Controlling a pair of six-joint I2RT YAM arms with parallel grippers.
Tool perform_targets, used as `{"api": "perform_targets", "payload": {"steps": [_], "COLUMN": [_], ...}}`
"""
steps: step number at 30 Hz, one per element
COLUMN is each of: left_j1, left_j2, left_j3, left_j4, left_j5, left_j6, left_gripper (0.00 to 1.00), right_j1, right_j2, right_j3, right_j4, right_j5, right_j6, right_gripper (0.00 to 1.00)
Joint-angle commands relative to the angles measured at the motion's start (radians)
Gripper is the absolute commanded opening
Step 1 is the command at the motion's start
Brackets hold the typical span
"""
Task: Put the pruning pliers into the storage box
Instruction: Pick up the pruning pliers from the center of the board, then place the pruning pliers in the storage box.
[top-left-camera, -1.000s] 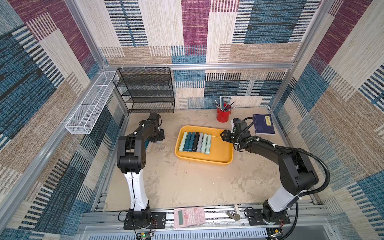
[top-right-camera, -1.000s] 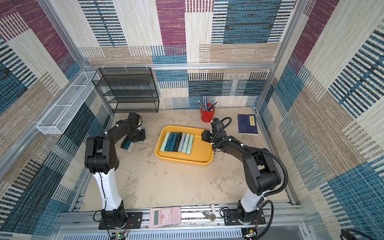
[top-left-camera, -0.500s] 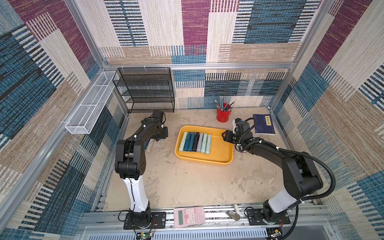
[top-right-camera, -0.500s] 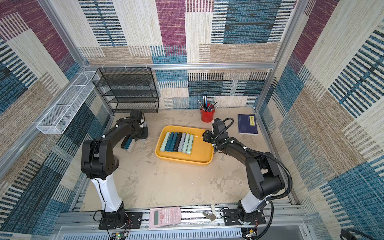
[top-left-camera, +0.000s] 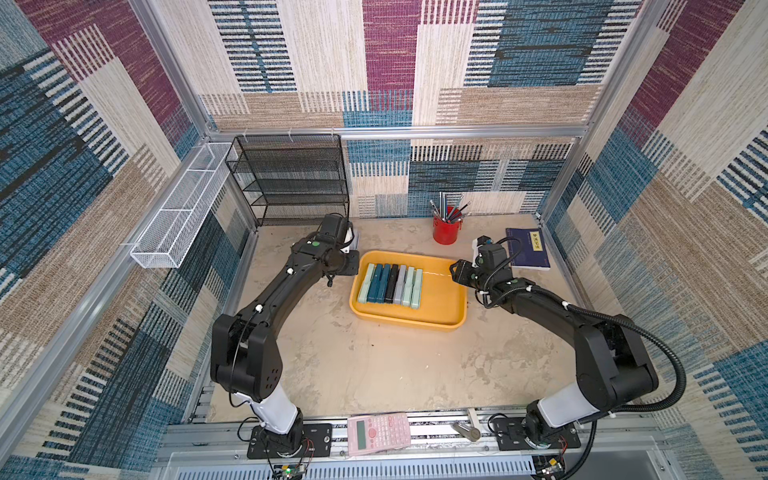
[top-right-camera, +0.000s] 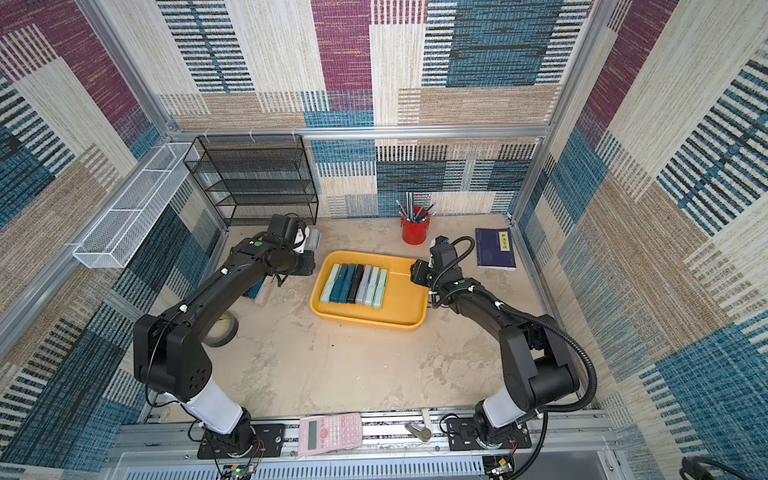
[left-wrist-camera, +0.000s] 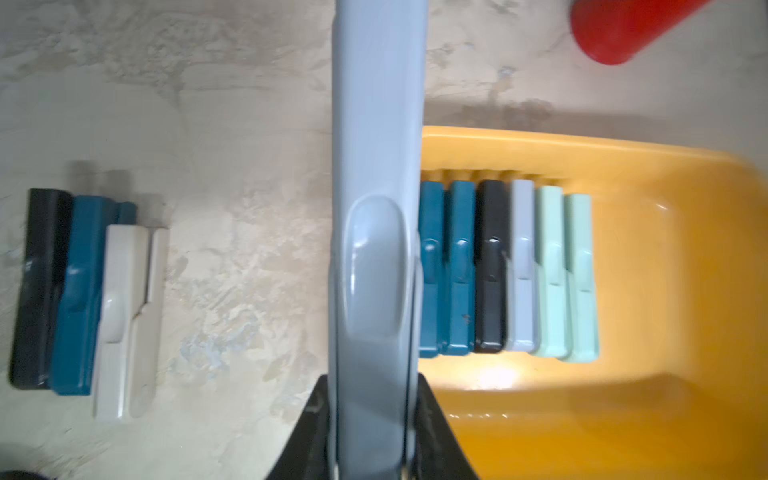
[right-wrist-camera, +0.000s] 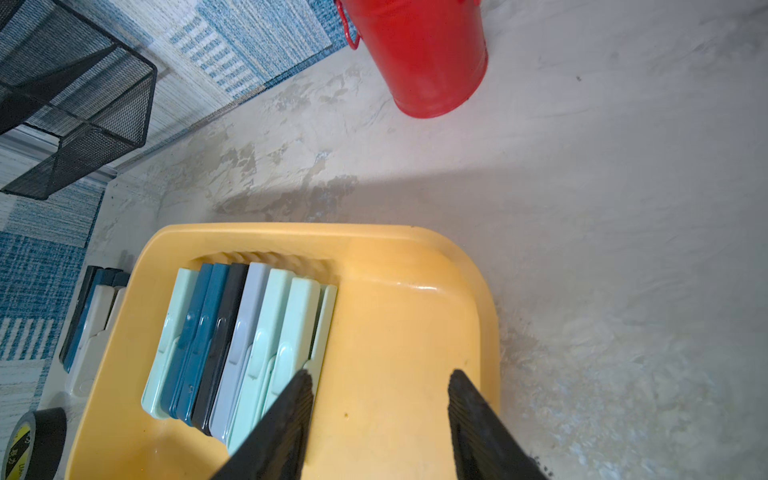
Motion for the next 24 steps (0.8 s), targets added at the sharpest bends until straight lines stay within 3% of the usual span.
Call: {"api": "perform_targets", "payload": {"steps": [1,7,13,24], "left_j1": [-0.08,-0.26,-0.382,-0.467], "left_j2": [-0.001,0.068,0.185,0.435], "left_j3": [0.007,0.038,0.107,0.323], "left_j4": [0.001,0.073,0.133,0.037], "left_j5": [0.037,0.032,-0.009,-0.088], "left_j6": [-0.065,-0.185,-0.32,-0.394], "left_gripper": [0.05,0.04,0.06,0.1], "right_j1": [-0.008,-0.028,-0.058,-0.101], "right_j2": [-0.019,-0.044,-0.079,-0.116], "right_j3": [-0.007,-0.027,-0.054,-0.115], "right_j4": [0.032,0.039,0.044,0.069], "right_j5": [0.021,0.023,0.023,-0.001], "right_j6": [0.005,0.007,0.005,0.012], "right_gripper": [0.55,0.55,0.55,0.55]}}
